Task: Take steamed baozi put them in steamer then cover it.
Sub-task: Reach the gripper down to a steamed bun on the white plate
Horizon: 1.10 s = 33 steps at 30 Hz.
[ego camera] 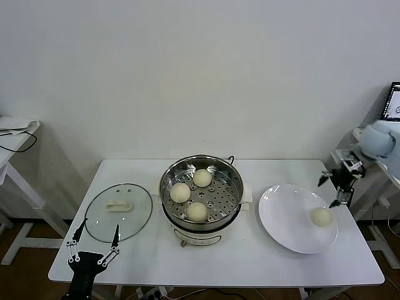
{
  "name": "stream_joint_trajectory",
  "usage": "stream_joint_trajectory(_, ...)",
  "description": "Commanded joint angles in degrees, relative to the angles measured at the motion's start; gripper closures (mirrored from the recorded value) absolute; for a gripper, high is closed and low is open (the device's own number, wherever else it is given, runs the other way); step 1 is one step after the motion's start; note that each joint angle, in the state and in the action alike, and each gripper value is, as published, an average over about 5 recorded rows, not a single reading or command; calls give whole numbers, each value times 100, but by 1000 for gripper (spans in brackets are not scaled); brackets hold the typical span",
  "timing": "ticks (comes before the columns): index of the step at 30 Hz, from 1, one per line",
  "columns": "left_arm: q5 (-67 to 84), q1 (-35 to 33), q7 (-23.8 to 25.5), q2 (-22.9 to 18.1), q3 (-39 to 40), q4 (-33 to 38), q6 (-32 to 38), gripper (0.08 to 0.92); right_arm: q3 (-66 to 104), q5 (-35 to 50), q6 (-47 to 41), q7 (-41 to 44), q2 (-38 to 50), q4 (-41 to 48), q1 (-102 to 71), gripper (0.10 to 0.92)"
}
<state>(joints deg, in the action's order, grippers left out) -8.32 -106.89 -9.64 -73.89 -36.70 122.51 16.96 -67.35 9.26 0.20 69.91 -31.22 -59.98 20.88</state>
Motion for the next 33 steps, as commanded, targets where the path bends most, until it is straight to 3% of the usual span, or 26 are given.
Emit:
stream_joint_trajectory(1, 3, -59, -5, -17, -44, 22, 16, 177, 927, -233, -291, -423, -115, 719, -1482, 203)
stream_joint_trajectory(21, 7, -75, -3, -25, -66, 20, 1, 177, 1192, -580, -310, -770, -633, 1153, -1763, 206)
stream_joint_trajectory(33, 7, -81, 3, -14, -51, 43, -16, 177, 1035, -491, -299, -809, -547, 847, -1472, 350)
